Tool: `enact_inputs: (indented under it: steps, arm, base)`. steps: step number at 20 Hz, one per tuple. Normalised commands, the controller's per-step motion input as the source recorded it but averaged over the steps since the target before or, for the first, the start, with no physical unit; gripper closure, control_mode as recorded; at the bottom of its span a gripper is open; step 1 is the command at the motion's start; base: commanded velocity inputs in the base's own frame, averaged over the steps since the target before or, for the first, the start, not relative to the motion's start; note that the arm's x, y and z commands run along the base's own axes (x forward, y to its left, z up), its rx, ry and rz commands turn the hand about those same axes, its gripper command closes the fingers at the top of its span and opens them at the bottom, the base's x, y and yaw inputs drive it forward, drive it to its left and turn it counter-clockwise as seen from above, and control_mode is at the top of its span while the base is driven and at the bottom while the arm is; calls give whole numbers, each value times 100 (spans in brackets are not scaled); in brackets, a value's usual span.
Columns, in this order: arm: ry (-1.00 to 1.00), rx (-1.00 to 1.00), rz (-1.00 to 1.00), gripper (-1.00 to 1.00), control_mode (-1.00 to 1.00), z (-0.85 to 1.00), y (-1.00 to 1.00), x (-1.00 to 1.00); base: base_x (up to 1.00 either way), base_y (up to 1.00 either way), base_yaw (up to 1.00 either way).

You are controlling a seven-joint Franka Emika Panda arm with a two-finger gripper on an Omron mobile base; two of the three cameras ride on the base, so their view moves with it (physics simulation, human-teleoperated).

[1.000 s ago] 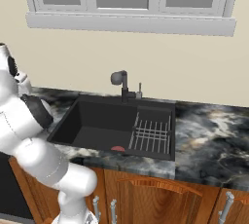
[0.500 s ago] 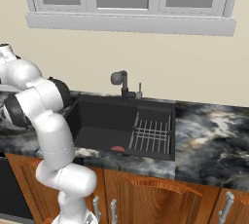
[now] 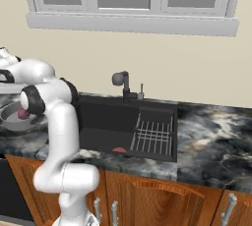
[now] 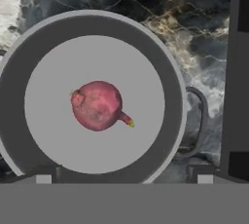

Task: Dump the onion from the pot into the sink. Then turn on the water and wash the onion. Then turn off the water and put the onion back in the pot.

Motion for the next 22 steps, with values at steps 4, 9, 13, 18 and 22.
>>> enact_inputs:
  steps: [4,9,13,18,22]
  arm:
    - [7,0,-1,-100,-100,-15,0,5]
    - [4,0,0,-100,-100,-50,0,12]
    - [0,1,0,-100,-100,-51,-6,2]
    - [0,5,0,-100,-100,-45,-19,1]
    - [-1,8,0,-100,-100,-23,-9,5]
  base:
    - [0,0,0]
    - [0,0,0]
    - [0,0,0]
    - [0,0,0]
    - [0,0,0]
